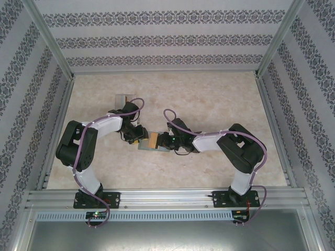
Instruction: Put the credit cards into the card holder
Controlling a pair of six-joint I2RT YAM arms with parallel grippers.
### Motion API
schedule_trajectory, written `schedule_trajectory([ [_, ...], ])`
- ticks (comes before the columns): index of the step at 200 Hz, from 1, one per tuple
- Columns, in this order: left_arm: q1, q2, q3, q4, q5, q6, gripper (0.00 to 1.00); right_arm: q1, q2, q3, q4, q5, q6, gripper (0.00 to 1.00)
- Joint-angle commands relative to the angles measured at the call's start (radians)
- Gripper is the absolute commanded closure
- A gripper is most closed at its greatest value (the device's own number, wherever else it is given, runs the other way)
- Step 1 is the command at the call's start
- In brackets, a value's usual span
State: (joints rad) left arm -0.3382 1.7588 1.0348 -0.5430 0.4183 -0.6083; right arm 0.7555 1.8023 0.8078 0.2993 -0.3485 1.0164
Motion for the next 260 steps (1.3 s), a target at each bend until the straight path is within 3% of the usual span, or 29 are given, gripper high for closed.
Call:
schedule_trajectory([
  [1, 0.004, 0.022, 0.002, -0.022, 0.005, 0.021, 0.52, 0.004, 0.0, 0.043, -0.065, 0.031, -0.048, 0.78],
  [100, 0.004, 0.021, -0.024, 0.018, 0.037, -0.002, 0.52, 0.039, 0.106, 0.14, -0.013, -0.029, -0.059, 0.79],
  [153, 0.005, 0.004, -0.024, 0.015, 0.031, -0.004, 0.52, 0.034, -0.005, 0.103, -0.055, 0.04, -0.106, 0.78],
  [192, 0.009, 0.011, -0.021, 0.009, 0.042, -0.009, 0.51, 0.035, -0.077, 0.072, -0.134, 0.13, -0.148, 0.71],
  [217, 0.009, 0.011, -0.027, 0.018, 0.046, -0.017, 0.51, 0.037, -0.043, 0.073, -0.16, 0.14, -0.123, 0.57],
  [260, 0.009, 0.008, -0.037, 0.035, 0.063, -0.034, 0.51, 0.047, 0.013, 0.107, -0.163, 0.11, -0.112, 0.58],
])
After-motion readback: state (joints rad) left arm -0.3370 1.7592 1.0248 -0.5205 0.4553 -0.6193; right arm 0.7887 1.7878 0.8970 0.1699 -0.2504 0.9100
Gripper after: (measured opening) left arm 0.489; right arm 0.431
